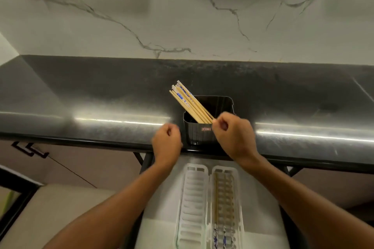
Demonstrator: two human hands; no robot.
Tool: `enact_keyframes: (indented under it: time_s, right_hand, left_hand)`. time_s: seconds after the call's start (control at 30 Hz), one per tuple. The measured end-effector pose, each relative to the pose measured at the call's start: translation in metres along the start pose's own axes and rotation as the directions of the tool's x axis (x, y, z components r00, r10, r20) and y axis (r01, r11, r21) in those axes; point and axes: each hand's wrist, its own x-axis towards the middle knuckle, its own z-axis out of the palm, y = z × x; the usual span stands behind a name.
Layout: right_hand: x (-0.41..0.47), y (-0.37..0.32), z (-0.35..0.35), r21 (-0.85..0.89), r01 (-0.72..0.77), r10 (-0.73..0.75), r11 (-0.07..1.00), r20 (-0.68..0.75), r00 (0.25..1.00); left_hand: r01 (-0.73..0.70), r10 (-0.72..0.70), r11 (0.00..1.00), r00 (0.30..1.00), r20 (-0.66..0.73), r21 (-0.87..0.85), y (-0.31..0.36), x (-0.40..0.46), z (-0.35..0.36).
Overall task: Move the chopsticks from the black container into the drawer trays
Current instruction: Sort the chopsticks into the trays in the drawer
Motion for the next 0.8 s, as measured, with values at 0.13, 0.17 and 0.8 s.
enact_keyframes:
  time_s: [0.13,0.17,0.8]
  right_hand:
    - [0.065,-0.015,0.007,-0.001,-0.07,0.07,0.998,0.061,0.996]
    - [0.079,-0.016,0.01,-0.015,-0.086,0.087,0.996,0.122,0.989]
    - [0.132,-0.008,0.05,-0.127,-0.09,0.142,0.988,0.503,0.852]
  left_hand:
    - [0.027,-0.05,0.986,0.989,-0.138,-0.164,0.044,0.042,-0.001]
    - [0.044,-0.068,0.982,0.99,-0.127,-0.183,0.05,0.049,0.0]
    - [0.172,-0.157,0.951,0.984,0.079,-0.257,0.056,0.083,0.019]
